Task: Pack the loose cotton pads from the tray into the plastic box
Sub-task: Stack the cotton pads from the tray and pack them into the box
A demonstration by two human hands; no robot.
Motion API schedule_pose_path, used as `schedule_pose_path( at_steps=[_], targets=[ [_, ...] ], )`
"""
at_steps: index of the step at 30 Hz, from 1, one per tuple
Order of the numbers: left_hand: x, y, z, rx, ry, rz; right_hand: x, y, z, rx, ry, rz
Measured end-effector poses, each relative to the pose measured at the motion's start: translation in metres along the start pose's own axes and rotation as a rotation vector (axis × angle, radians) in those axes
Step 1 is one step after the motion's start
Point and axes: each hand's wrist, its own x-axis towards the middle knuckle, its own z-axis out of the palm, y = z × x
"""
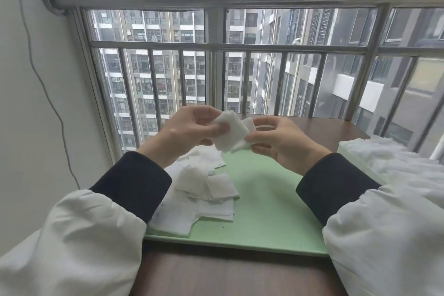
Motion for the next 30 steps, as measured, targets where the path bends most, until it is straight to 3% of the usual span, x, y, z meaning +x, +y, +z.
schedule_pose_path(
  at_steps=[19, 23, 26, 30],
  targets=[
    [0.000, 0.002, 0.000, -0.053, -0.012, -0.032, -0.006, -0.004, 0.012, 0.059, -0.149, -0.083],
    [0.000, 0.001, -0.014, -0.099, 0.171, -0.035, -0.005, -0.002, 0.019, -0.390, -0.078, -0.105],
    [-0.001, -0.003, -0.019, -0.141, 0.315, -0.095, -0.001, 0.004, 0.035, -0.817, -0.151, -0.152],
    [-0.001, -0.008, -0.020, -0.199, 0.437, -0.198, 0.006, 0.008, 0.055, -1.139, -0.227, -0.252]
  ],
)
